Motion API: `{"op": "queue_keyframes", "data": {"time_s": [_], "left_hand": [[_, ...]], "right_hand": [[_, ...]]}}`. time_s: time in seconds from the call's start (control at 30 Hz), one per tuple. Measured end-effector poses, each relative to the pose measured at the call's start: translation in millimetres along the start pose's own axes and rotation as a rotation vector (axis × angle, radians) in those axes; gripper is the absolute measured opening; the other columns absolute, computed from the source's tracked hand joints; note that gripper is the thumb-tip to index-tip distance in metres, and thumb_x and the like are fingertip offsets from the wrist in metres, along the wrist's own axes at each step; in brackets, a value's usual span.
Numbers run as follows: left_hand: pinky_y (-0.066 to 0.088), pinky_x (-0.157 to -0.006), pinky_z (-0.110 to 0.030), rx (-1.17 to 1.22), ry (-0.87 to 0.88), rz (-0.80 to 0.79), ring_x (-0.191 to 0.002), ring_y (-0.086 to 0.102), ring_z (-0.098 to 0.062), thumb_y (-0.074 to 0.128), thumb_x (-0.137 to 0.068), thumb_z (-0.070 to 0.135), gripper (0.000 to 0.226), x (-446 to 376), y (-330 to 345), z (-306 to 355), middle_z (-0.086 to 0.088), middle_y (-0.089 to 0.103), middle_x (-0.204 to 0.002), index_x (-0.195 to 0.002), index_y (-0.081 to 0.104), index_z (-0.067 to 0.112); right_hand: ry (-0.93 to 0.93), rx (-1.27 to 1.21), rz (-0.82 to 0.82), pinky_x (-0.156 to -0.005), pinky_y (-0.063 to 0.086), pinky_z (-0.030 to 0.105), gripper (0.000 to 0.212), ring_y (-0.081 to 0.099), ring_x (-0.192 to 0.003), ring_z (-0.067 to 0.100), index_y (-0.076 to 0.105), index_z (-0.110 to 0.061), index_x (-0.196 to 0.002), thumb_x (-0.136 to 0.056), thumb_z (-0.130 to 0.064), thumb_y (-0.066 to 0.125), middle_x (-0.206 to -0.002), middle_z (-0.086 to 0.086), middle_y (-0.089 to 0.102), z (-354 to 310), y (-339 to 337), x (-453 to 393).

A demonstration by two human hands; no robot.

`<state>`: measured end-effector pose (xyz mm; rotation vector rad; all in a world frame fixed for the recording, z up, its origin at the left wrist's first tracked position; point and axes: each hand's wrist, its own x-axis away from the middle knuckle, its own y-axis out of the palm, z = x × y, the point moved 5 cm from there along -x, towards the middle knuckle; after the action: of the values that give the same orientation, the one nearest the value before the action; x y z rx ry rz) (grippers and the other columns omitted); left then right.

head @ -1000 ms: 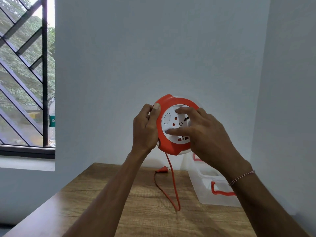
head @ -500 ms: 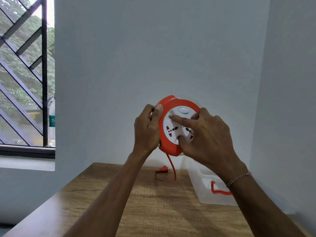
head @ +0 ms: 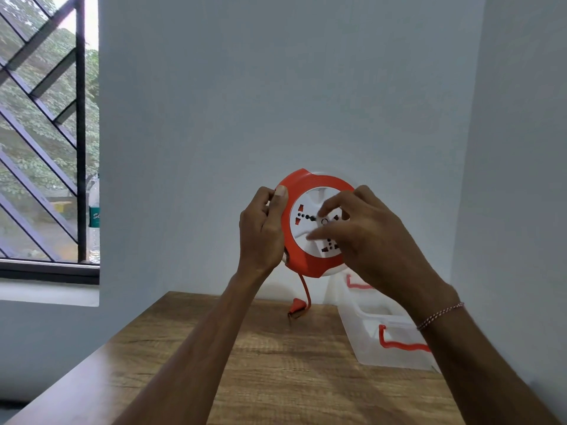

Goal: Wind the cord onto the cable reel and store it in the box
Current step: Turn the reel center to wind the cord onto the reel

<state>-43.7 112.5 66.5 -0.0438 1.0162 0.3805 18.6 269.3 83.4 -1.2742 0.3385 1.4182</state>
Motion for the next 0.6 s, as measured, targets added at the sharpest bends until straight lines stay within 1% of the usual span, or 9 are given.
{"op": "queue_keyframes", "data": {"time_s": [0.07, 0.13, 0.2, 0.3, 0.37, 0.43, 0.53, 0.6], "left_hand": [[0.057, -0.060, -0.019, 0.016, -0.002, -0.004, -0.071, 0.070, -0.012, 0.044, -0.102, 0.033, 0.023, 0, 0, -1, 0.006, 0.068, -0.081, -0.095, 0.059, 0.018], [0.056, -0.060, -0.017, 0.028, 0.005, -0.008, -0.071, 0.070, -0.011, 0.044, -0.102, 0.032, 0.022, 0, 1, -1, 0.007, 0.068, -0.080, -0.095, 0.059, 0.018], [0.056, -0.060, -0.017, 0.035, 0.019, -0.012, -0.071, 0.069, -0.010, 0.044, -0.101, 0.032, 0.021, 0, 2, 0, 0.008, 0.068, -0.079, -0.093, 0.059, 0.020], [0.056, -0.059, -0.018, 0.054, 0.019, -0.012, -0.069, 0.069, -0.011, 0.044, -0.101, 0.032, 0.025, 1, 3, 0, 0.007, 0.068, -0.078, -0.094, 0.060, 0.014], [0.056, -0.060, -0.018, 0.047, 0.023, -0.013, -0.070, 0.070, -0.011, 0.044, -0.101, 0.033, 0.026, 1, 3, 0, 0.008, 0.068, -0.079, -0.096, 0.060, 0.013], [0.057, -0.060, -0.019, 0.036, 0.027, -0.019, -0.071, 0.070, -0.011, 0.044, -0.099, 0.037, 0.028, 1, 3, 0, 0.009, 0.069, -0.081, -0.096, 0.060, 0.014], [0.060, -0.061, -0.028, 0.025, 0.015, -0.017, -0.072, 0.071, -0.015, 0.043, -0.096, 0.042, 0.031, 0, 2, 0, 0.006, 0.070, -0.082, -0.095, 0.060, 0.016], [0.062, -0.064, -0.037, -0.001, 0.011, -0.017, -0.072, 0.071, -0.019, 0.044, -0.097, 0.042, 0.028, 1, 2, -1, 0.004, 0.070, -0.082, -0.093, 0.060, 0.019]], "right_hand": [[-0.001, 0.026, -0.098, -0.082, 0.054, 0.049, 0.041, 0.055, -0.110, 0.033, 0.076, -0.027, -0.098, -0.059, -0.025, 0.088, -0.122, 0.009, 0.063, -2, 2, 0], [0.019, 0.057, -0.168, -0.086, 0.052, 0.051, 0.050, 0.050, -0.117, 0.035, 0.074, -0.031, -0.105, -0.058, -0.025, 0.089, -0.134, 0.010, 0.056, -4, 5, 1], [0.035, 0.074, -0.210, -0.089, 0.050, 0.052, 0.054, 0.047, -0.121, 0.037, 0.071, -0.035, -0.110, -0.060, -0.024, 0.088, -0.139, 0.010, 0.052, -4, 6, 2], [0.027, 0.119, -0.212, -0.085, 0.051, 0.051, 0.056, 0.050, -0.116, 0.038, 0.070, -0.037, -0.111, -0.058, -0.028, 0.088, -0.136, 0.010, 0.055, -2, 7, 2], [0.038, 0.152, -0.210, -0.081, 0.051, 0.050, 0.058, 0.052, -0.111, 0.038, 0.071, -0.038, -0.110, -0.055, -0.031, 0.090, -0.131, 0.011, 0.058, -1, 9, 2], [0.058, 0.184, -0.215, -0.079, 0.051, 0.049, 0.061, 0.051, -0.110, 0.038, 0.068, -0.041, -0.113, -0.056, -0.034, 0.089, -0.130, 0.012, 0.057, 0, 11, 3], [0.095, 0.198, -0.196, -0.079, 0.051, 0.048, 0.071, 0.050, -0.109, 0.038, 0.061, -0.042, -0.123, -0.058, -0.036, 0.088, -0.127, 0.015, 0.056, 1, 13, 4], [0.122, 0.176, -0.161, -0.073, 0.052, 0.045, 0.073, 0.054, -0.104, 0.037, 0.062, -0.041, -0.122, -0.055, -0.037, 0.090, -0.120, 0.016, 0.059, 0, 13, 5]]}}
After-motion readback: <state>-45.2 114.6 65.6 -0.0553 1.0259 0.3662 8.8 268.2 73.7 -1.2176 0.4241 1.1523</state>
